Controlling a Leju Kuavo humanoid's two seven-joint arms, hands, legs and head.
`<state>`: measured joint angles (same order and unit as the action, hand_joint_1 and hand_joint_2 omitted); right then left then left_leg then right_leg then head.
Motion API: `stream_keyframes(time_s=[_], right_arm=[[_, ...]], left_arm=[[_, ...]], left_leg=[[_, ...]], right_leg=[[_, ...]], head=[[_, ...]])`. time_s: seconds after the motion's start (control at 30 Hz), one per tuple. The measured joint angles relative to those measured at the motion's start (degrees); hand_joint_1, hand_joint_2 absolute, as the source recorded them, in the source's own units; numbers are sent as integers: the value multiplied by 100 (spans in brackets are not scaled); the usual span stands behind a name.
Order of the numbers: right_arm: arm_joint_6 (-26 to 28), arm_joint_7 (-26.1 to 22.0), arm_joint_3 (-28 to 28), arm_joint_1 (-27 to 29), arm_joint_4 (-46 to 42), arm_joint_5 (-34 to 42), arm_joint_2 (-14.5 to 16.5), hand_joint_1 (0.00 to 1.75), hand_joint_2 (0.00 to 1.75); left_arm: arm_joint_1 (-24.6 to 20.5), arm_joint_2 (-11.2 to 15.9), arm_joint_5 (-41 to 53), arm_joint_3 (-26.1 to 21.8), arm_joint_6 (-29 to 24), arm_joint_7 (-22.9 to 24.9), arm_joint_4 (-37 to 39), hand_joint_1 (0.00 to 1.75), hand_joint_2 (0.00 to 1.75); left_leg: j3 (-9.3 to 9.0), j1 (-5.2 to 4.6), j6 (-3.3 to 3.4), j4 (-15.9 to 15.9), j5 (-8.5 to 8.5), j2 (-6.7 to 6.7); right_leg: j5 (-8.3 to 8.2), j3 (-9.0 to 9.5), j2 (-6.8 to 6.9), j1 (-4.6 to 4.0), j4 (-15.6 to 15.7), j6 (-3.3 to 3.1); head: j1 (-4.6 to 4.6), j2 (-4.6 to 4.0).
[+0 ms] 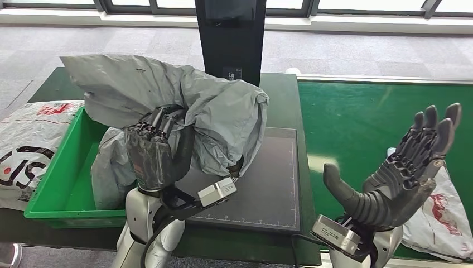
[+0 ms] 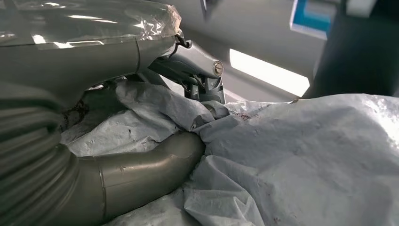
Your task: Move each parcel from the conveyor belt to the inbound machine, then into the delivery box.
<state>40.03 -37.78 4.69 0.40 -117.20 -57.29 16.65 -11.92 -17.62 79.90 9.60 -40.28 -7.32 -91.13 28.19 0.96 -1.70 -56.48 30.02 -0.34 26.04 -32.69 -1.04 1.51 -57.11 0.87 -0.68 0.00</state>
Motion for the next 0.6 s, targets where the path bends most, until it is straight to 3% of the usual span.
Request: stream_keyframes(time_s=[0.43,0.6], right_arm=[[-1,-31,-17,0,5,34,0,0,175],[-1,74,-17,0,5,-32,1,0,175]], left_arm=[[218,35,-481,-293,2,-391,-1421,175,175],[263,34,-657,-751,13,-251,-1283,175,175]], left_leg=[[5,-1,2,0,2,-4],[0,-1,2,0,2,-4]], right_leg=[[2,-1,4,1,1,-1],[3,1,6,1,2,-1]], head=[[0,0],[0,0]])
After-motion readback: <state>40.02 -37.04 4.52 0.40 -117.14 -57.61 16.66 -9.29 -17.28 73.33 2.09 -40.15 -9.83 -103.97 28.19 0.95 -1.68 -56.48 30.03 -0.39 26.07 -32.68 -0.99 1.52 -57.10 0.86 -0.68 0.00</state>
